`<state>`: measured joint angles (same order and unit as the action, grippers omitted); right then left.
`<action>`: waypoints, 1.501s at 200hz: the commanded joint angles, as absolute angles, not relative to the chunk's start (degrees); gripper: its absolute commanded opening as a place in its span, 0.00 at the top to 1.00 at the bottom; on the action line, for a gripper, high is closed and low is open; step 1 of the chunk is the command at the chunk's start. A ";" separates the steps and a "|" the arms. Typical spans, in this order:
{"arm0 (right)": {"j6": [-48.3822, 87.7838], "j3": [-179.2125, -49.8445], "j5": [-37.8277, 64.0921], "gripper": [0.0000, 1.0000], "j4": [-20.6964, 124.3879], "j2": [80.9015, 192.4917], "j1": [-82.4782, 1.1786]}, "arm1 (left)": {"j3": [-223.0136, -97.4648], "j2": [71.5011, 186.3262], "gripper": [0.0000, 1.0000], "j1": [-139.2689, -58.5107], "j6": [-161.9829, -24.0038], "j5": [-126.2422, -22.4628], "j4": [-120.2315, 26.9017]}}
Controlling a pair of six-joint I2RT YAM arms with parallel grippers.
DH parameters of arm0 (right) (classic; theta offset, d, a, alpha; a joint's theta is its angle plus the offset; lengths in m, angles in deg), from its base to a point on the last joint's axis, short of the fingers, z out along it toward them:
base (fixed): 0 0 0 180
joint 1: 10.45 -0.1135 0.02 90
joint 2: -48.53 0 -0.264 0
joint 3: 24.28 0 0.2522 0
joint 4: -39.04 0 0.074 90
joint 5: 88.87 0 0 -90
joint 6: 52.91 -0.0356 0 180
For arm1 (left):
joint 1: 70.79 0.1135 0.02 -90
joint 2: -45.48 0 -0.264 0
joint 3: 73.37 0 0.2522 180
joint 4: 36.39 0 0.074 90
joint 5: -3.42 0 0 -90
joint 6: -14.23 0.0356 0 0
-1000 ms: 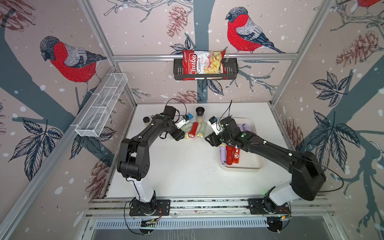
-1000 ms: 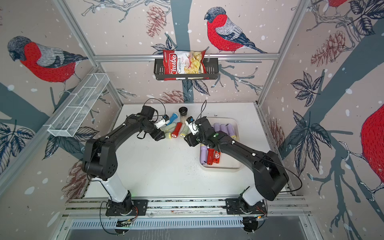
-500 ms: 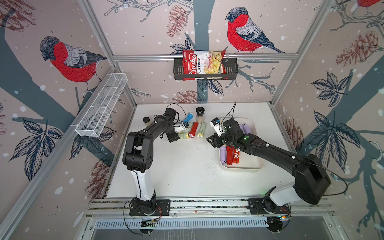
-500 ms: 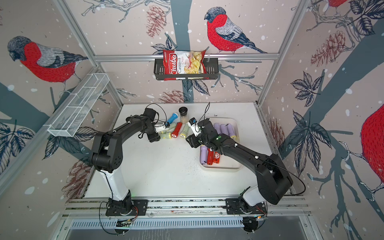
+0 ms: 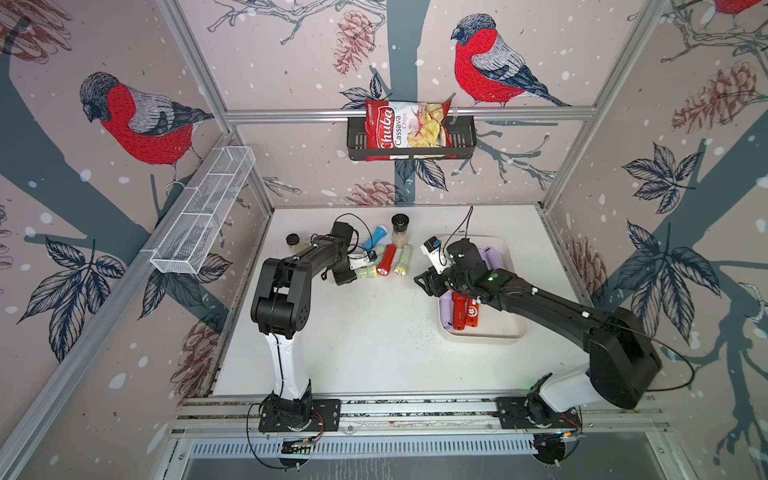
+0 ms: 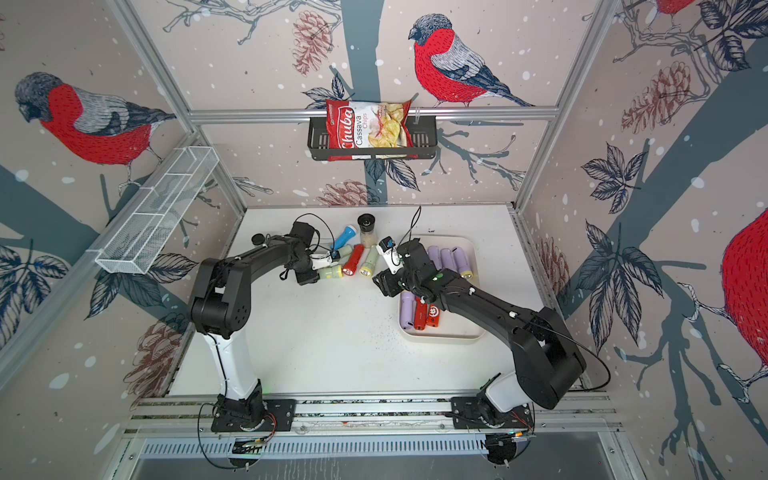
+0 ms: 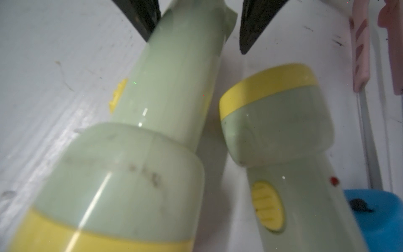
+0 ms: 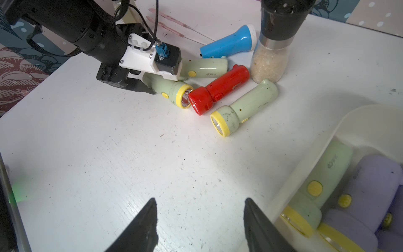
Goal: Put the flashlights into the storage boxes
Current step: Pick up the flashlight from the center of the board.
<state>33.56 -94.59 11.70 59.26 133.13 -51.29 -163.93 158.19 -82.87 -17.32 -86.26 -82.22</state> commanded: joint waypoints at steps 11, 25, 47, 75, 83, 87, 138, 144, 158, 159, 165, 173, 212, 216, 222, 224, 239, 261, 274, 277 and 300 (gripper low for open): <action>32.54 -94.33 12.14 0.37 57.38 132.34 -51.10 | -162.13 156.44 0.51 -82.81 -17.39 -85.00 -80.73; 32.52 -94.21 12.03 0.37 57.36 132.04 -51.10 | -161.85 155.68 0.58 -82.76 -18.20 -84.76 -81.78; 32.17 -93.37 11.81 0.37 56.80 130.96 -51.17 | -160.14 153.56 0.63 -82.84 -19.03 -82.96 -82.34; 31.58 -91.73 11.68 0.37 55.65 129.02 -50.98 | -156.87 149.77 0.70 -83.04 -20.49 -80.71 -80.77; 31.38 -91.25 11.68 0.37 55.40 128.34 -51.03 | -156.24 148.77 0.71 -83.15 -21.03 -80.08 -80.73; 31.31 -91.09 11.69 0.37 55.23 128.03 -51.03 | -155.81 148.27 0.72 -83.26 -21.37 -79.65 -80.66; 28.94 -88.60 12.67 0.37 53.20 125.13 -51.01 | -150.44 138.83 0.75 -83.70 -30.28 -69.77 -76.76; 28.38 -88.34 12.88 0.37 52.84 124.91 -51.05 | -149.81 137.69 0.76 -83.75 -32.08 -68.34 -76.08; 27.00 -87.63 13.34 0.37 51.60 124.39 -51.11 | -148.37 135.23 0.78 -83.85 -36.38 -65.16 -74.22; 26.90 -87.58 13.35 0.37 51.41 124.39 -51.08 | -148.21 135.01 0.78 -83.87 -36.70 -64.89 -74.14; 26.20 -87.18 13.48 0.37 50.74 124.16 -51.17 | -147.38 133.86 0.78 -84.20 -38.65 -63.76 -73.02; 25.28 -86.76 13.68 0.37 49.74 123.96 -51.23 | -146.07 132.30 0.79 -84.56 -40.92 -62.07 -71.37; 21.42 -85.52 13.97 0.38 46.53 123.42 -51.73 | -136.91 124.76 0.80 -90.05 -55.34 -56.96 -57.00; 21.01 -85.38 13.89 0.38 46.20 123.34 -51.85 | -135.89 124.19 0.80 -90.48 -57.64 -56.47 -54.77; 20.44 -85.15 13.79 0.38 45.76 123.08 -51.96 | -134.24 123.01 0.80 -91.31 -61.15 -56.35 -51.40; 20.29 -85.04 13.75 0.38 45.59 123.02 -52.01 | -133.82 122.65 0.80 -91.52 -62.30 -56.35 -50.37; 18.83 -83.99 13.77 0.38 44.37 122.25 -52.27 | -129.73 120.10 0.81 -93.40 -69.75 -56.27 -42.80; 16.82 -82.85 13.78 0.38 42.78 121.24 -52.37 | -123.99 116.38 0.81 -96.98 -76.64 -59.36 -34.24; 15.79 -82.19 14.04 0.38 41.71 120.73 -52.43 | -121.04 114.71 0.81 -98.83 -80.12 -61.42 -30.00; 15.39 -81.98 14.12 0.38 41.38 120.62 -52.41 | -120.45 114.39 0.81 -99.18 -80.83 -61.79 -29.18; 12.58 -80.97 15.11 0.38 39.02 120.55 -52.50 | -116.74 112.86 0.81 -101.93 -84.60 -64.62 -24.37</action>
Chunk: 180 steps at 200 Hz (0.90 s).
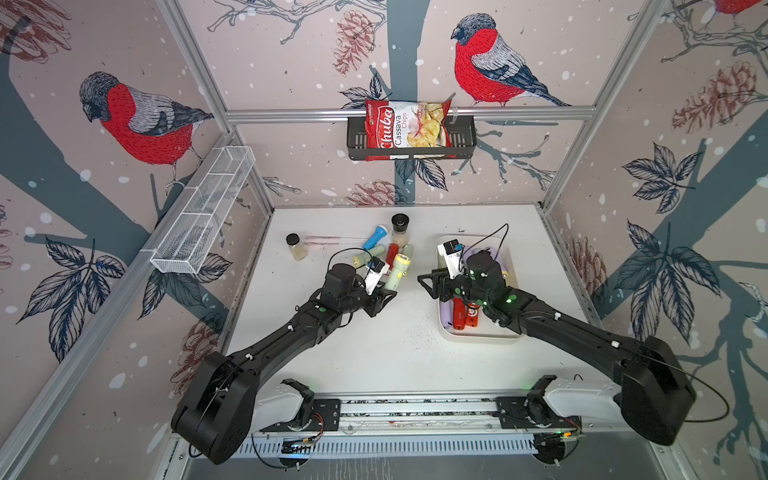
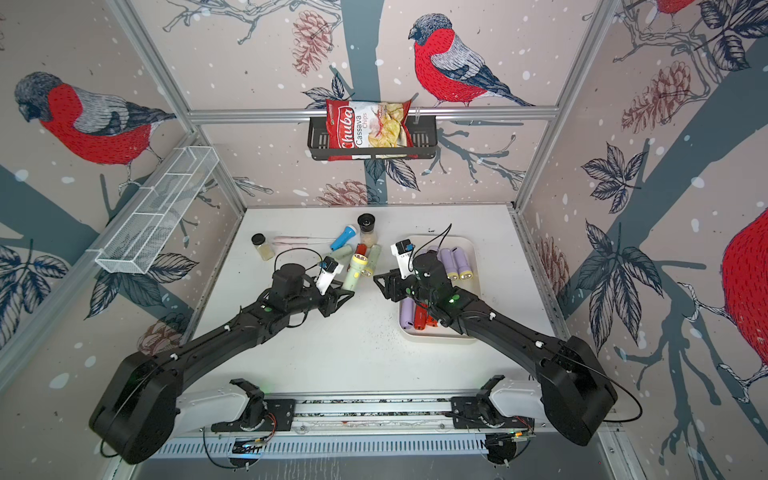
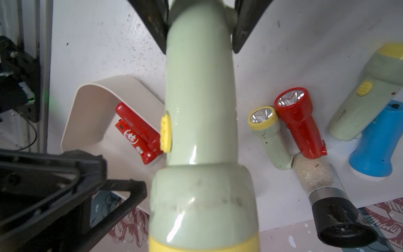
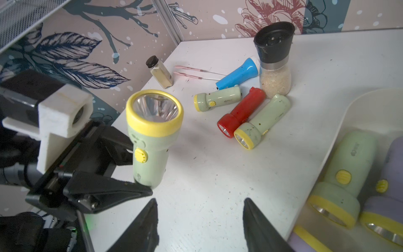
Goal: Put the flashlights into the storage boxes
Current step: Pick up the flashlight from the center of the board.
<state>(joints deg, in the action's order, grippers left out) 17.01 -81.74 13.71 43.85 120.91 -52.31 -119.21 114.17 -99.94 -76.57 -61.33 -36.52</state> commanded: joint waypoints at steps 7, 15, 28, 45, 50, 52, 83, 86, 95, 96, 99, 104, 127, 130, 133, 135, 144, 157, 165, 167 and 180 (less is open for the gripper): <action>11.79 -80.85 15.64 0.38 38.40 120.60 -52.48 | -115.89 112.76 0.81 -102.62 -85.49 -65.76 -23.18; 10.89 -80.66 16.04 0.38 37.73 120.60 -52.63 | -115.16 112.72 0.81 -103.40 -86.39 -66.37 -22.00; 9.58 -80.38 16.25 0.38 36.55 120.60 -52.97 | -114.10 112.82 0.81 -104.60 -87.56 -67.39 -19.91; 7.46 -80.47 15.44 0.38 35.89 120.60 -53.46 | -112.53 113.07 0.80 -106.15 -88.99 -69.31 -17.10; 6.44 -80.55 14.54 0.38 35.92 119.14 -53.58 | -112.06 113.17 0.80 -106.65 -89.60 -70.24 -16.07; 6.00 -80.55 14.06 0.38 35.92 119.01 -53.60 | -111.71 113.21 0.80 -106.80 -89.87 -70.59 -15.59; 0.06 -79.16 9.67 0.38 33.49 117.54 -54.80 | -108.42 113.84 0.80 -108.30 -93.28 -73.47 -8.55; -0.28 -78.93 9.47 0.38 33.20 117.44 -54.89 | -108.21 113.98 0.80 -108.38 -93.54 -73.61 -8.02; -0.91 -78.67 9.09 0.38 32.64 117.44 -55.22 | -107.73 114.41 0.80 -108.70 -94.02 -73.90 -6.63; -0.94 -78.57 9.07 0.38 32.57 117.44 -55.24 | -107.72 114.40 0.80 -108.73 -94.08 -73.91 -6.51; -1.08 -78.48 9.05 0.38 32.44 117.44 -55.31 | -107.63 114.47 0.80 -108.83 -94.24 -74.09 -6.22; -1.15 -78.51 9.04 0.38 32.20 117.56 -55.49 | -107.40 114.75 0.80 -109.03 -94.31 -74.23 -5.85; -2.14 -79.29 9.57 0.37 31.19 118.87 -56.11 | -106.87 115.42 0.80 -109.37 -94.63 -74.71 -4.28; -2.45 -79.41 9.83 0.37 31.06 119.12 -56.15 | -106.73 115.50 0.80 -109.37 -94.69 -74.72 -4.01; -2.59 -79.55 10.22 0.37 30.74 119.45 -56.22 | -106.66 115.53 0.80 -109.37 -94.74 -74.72 -3.84; -2.70 -79.71 10.39 0.37 30.61 119.68 -56.25 | -106.54 115.60 0.80 -109.37 -94.69 -74.65 -3.70; -3.12 -80.48 11.44 0.37 30.13 120.07 -56.70 | -106.39 115.80 0.80 -109.37 -94.86 -74.59 -3.52; -3.26 -81.84 11.70 0.37 30.36 122.88 -57.95 | -106.21 116.10 0.80 -109.46 -95.06 -74.46 -3.29; -3.19 -82.45 11.60 0.37 30.23 123.63 -58.83 | -106.09 116.26 0.80 -109.46 -95.33 -74.54 -2.99; -3.17 -82.56 11.53 0.37 30.10 123.78 -59.04 | -106.05 116.31 0.80 -109.46 -95.38 -74.54 -2.87; -3.11 -83.27 11.34 0.37 30.01 124.99 -60.40 | -105.94 116.63 0.80 -109.46 -95.87 -74.69 -2.21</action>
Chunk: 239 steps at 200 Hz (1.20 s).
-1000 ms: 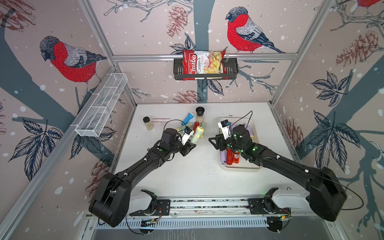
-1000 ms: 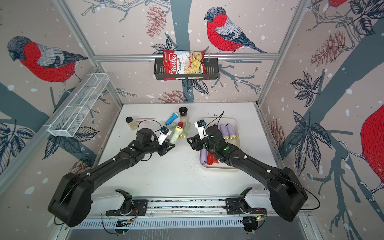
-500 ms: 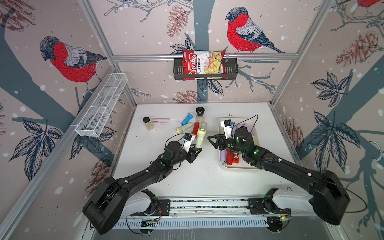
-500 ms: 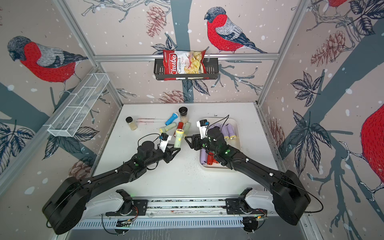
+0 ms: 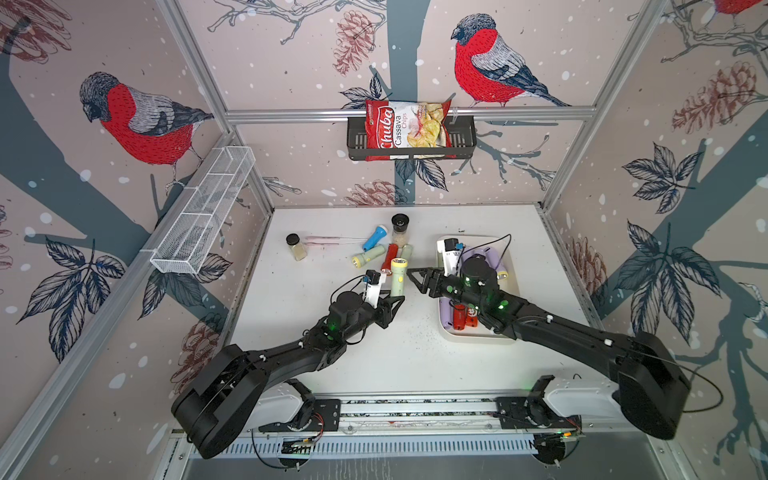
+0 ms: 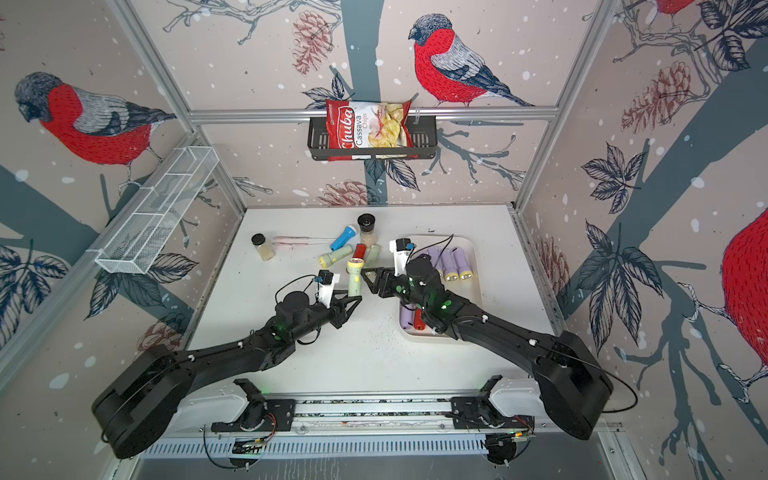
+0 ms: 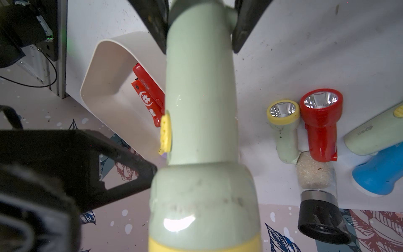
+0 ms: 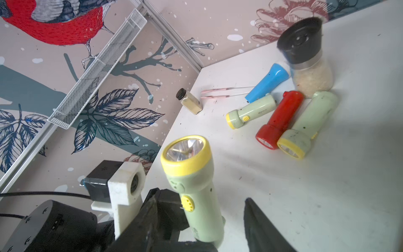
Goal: Put the flashlights into the storage boxes
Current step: Pick up the flashlight from the center of the board.
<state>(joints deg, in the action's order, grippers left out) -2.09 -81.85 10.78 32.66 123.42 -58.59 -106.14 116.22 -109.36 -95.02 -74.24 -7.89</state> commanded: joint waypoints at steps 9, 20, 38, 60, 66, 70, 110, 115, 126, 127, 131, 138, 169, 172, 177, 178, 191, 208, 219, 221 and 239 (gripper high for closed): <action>-3.08 -83.81 10.96 0.37 30.19 125.81 -61.25 | -106.03 116.91 0.80 -109.51 -96.08 -74.71 -1.81; -3.16 -84.41 9.83 0.37 31.13 126.71 -62.15 | -106.36 117.37 0.80 -109.55 -96.42 -74.78 -1.63; -3.93 -85.67 5.65 0.38 34.13 127.90 -63.70 | -106.97 118.07 0.80 -109.86 -96.82 -74.91 -1.89; -4.23 -87.53 2.29 0.38 37.99 129.71 -64.82 | -107.17 118.52 0.80 -110.31 -97.27 -75.32 -1.84; -4.14 -88.16 1.81 0.38 38.76 130.26 -65.00 | -107.17 118.63 0.80 -110.47 -97.26 -75.31 -1.77; -4.16 -88.43 1.63 0.39 39.05 130.62 -65.03 | -107.16 118.61 0.80 -110.58 -97.23 -75.32 -1.65; -4.92 -90.71 1.40 0.42 40.01 133.60 -65.40 | -107.42 118.31 0.80 -111.03 -96.85 -75.89 -2.07; -4.98 -91.03 1.31 0.42 40.17 133.90 -65.51 | -107.44 118.19 0.80 -111.15 -96.78 -76.03 -2.17; -5.05 -91.51 1.31 0.43 40.29 134.50 -65.63 | -107.39 118.08 0.80 -111.22 -96.71 -76.28 -2.16; -5.03 -91.58 1.31 0.43 40.31 134.54 -65.64 | -107.42 118.08 0.80 -111.22 -96.74 -76.29 -2.16; -5.04 -91.72 1.23 0.44 40.32 134.68 -65.59 | -107.47 118.02 0.80 -111.22 -96.72 -76.30 -2.16; -5.03 -91.97 1.14 0.46 40.32 135.00 -65.69 | -107.49 117.83 0.80 -111.22 -96.69 -76.30 -2.17; -4.67 -92.92 0.58 0.57 40.82 135.63 -66.40 | -107.76 117.49 0.79 -111.31 -96.54 -76.51 -2.93; -4.60 -92.96 0.48 0.57 40.91 135.63 -66.50 | -107.85 117.43 0.79 -111.34 -96.52 -76.56 -3.01; -4.52 -93.06 0.31 0.59 41.10 135.55 -66.67 | -107.85 117.30 0.78 -111.38 -96.60 -76.64 -3.21; -4.50 -93.06 0.28 0.59 41.10 135.55 -66.73 | -107.86 117.30 0.78 -111.39 -96.56 -76.65 -3.26; -4.31 -92.98 -0.26 0.61 41.53 135.29 -66.86 | -107.77 117.12 0.78 -111.40 -96.52 -76.73 -3.47; -4.22 -92.41 -0.77 0.64 41.72 134.59 -66.88 | -107.74 117.02 0.75 -111.35 -96.59 -76.87 -3.90; -4.05 -92.11 -1.12 0.64 42.02 134.17 -66.75 | -107.74 116.91 0.71 -111.39 -96.52 -77.08 -4.20; -3.98 -92.10 -1.19 0.65 42.11 134.04 -66.78 | -107.78 116.87 0.70 -111.40 -96.47 -77.09 -4.25; -3.70 -91.76 -1.28 0.65 42.99 133.40 -66.07 | -107.97 116.77 0.61 -111.40 -96.43 -77.34 -4.60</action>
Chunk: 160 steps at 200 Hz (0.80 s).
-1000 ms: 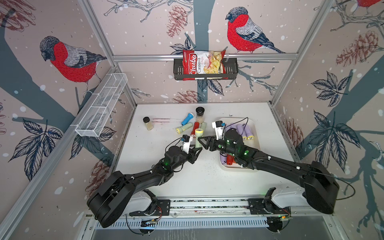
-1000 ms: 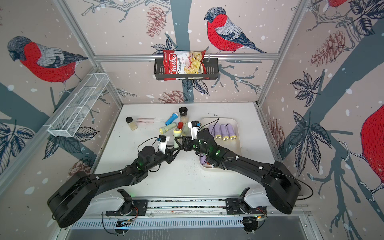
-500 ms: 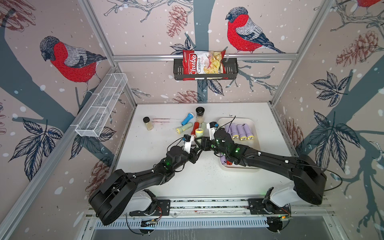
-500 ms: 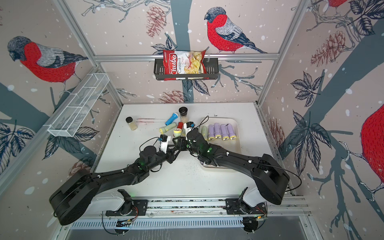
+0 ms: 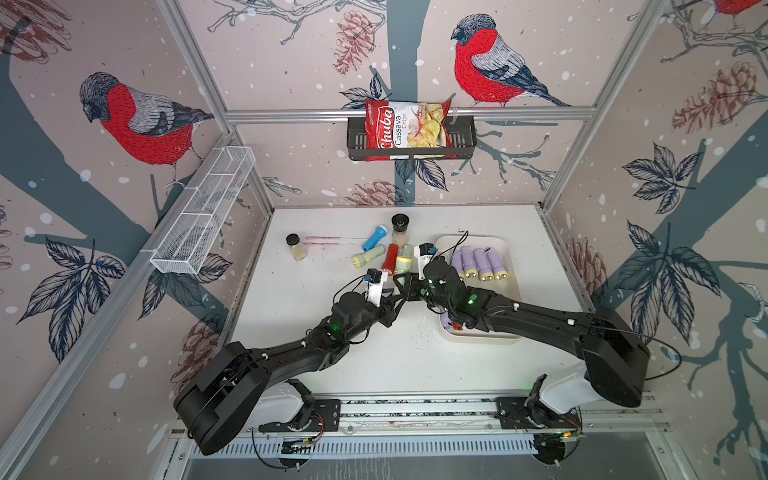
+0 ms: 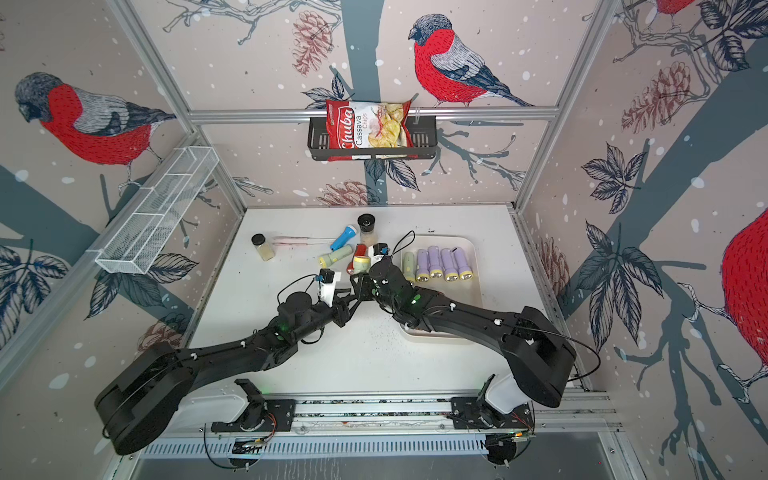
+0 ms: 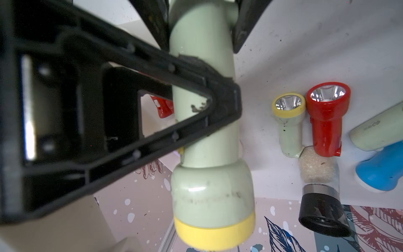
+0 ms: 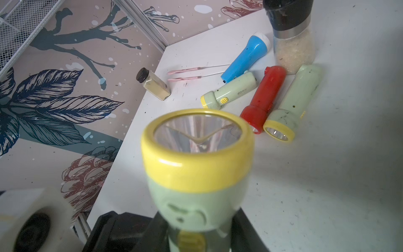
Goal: Put the flashlights into the storage boxes
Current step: Pick up the flashlight from the center of the board, then place the flashlight at the storage box.
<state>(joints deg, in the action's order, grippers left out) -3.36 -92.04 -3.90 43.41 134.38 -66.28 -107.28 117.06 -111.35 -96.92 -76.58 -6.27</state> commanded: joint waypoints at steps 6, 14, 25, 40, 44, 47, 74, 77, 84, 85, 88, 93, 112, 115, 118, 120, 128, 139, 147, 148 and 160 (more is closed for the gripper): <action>-3.66 -91.59 -1.09 0.66 43.30 133.11 -65.68 | -108.11 116.76 0.58 -111.39 -96.43 -77.35 -4.79; -3.61 -91.29 -0.74 0.66 43.47 132.67 -65.17 | -108.22 116.90 0.54 -111.36 -96.43 -77.42 -5.01; -3.44 -90.81 -0.09 0.66 43.87 131.99 -64.09 | -108.44 116.91 0.49 -111.40 -96.38 -77.44 -5.35; -2.64 -90.19 1.04 0.67 44.95 130.84 -62.51 | -109.03 116.95 0.41 -111.44 -96.13 -77.42 -6.04; -2.29 -90.01 1.51 0.67 45.20 130.55 -61.95 | -109.17 117.00 0.39 -111.40 -96.06 -77.51 -6.34; -2.10 -89.78 2.00 0.67 45.50 130.17 -61.50 | -109.31 117.01 0.37 -111.42 -96.00 -77.53 -6.54; -0.13 -87.96 6.38 0.67 49.34 127.24 -55.35 | -110.49 117.32 0.26 -111.48 -95.68 -78.14 -7.82; 0.24 -87.72 6.65 0.67 49.81 126.88 -54.64 | -110.70 117.37 0.25 -111.48 -95.64 -78.18 -8.00; 1.25 -87.29 7.37 0.67 51.10 125.84 -52.85 | -111.16 117.58 0.23 -111.48 -95.57 -78.39 -8.63; 1.41 -87.23 7.46 0.67 51.33 125.68 -52.61 | -111.23 117.66 0.22 -111.48 -95.65 -78.40 -8.69; 1.84 -87.04 7.72 0.67 51.89 125.25 -51.95 | -111.48 117.71 0.22 -111.51 -95.64 -78.54 -9.00; 2.70 -86.72 8.02 0.67 52.89 124.55 -50.65 | -111.96 118.05 0.20 -111.57 -95.65 -78.71 -9.51; 6.82 -86.73 10.81 0.66 58.18 122.52 -44.90 | -114.22 119.33 0.15 -111.74 -95.56 -79.29 -12.20; 7.35 -86.82 11.25 0.66 59.36 122.31 -43.77 | -114.60 119.71 0.15 -111.79 -95.54 -79.30 -12.70; 7.86 -86.91 11.60 0.66 60.40 122.19 -42.66 | -114.97 119.89 0.15 -111.83 -95.43 -79.29 -13.10; 8.25 -86.97 12.06 0.66 60.83 122.08 -41.97 | -115.23 120.05 0.15 -111.90 -95.34 -79.35 -13.31; 9.80 -87.05 13.84 0.66 63.45 121.88 -39.08 | -116.12 120.82 0.14 -112.21 -95.12 -79.59 -13.99; 11.74 -86.80 15.57 0.66 65.86 121.28 -35.68 | -117.21 121.77 0.14 -112.82 -94.65 -80.19 -14.53; 13.13 -86.53 16.78 0.66 67.29 120.99 -33.33 | -118.01 122.41 0.14 -113.20 -94.30 -80.41 -14.76; 13.33 -86.54 16.91 0.66 67.38 120.97 -33.05 | -118.13 122.53 0.14 -113.27 -94.31 -80.42 -14.79; 15.09 -86.54 18.89 0.66 69.45 120.85 -29.88 | -119.27 123.53 0.14 -113.70 -93.89 -80.69 -15.24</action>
<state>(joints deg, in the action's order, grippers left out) 8.81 -86.59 12.58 62.88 121.57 -34.33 -117.26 122.13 -112.94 -95.41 -79.31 -13.85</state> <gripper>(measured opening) 0.393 0.864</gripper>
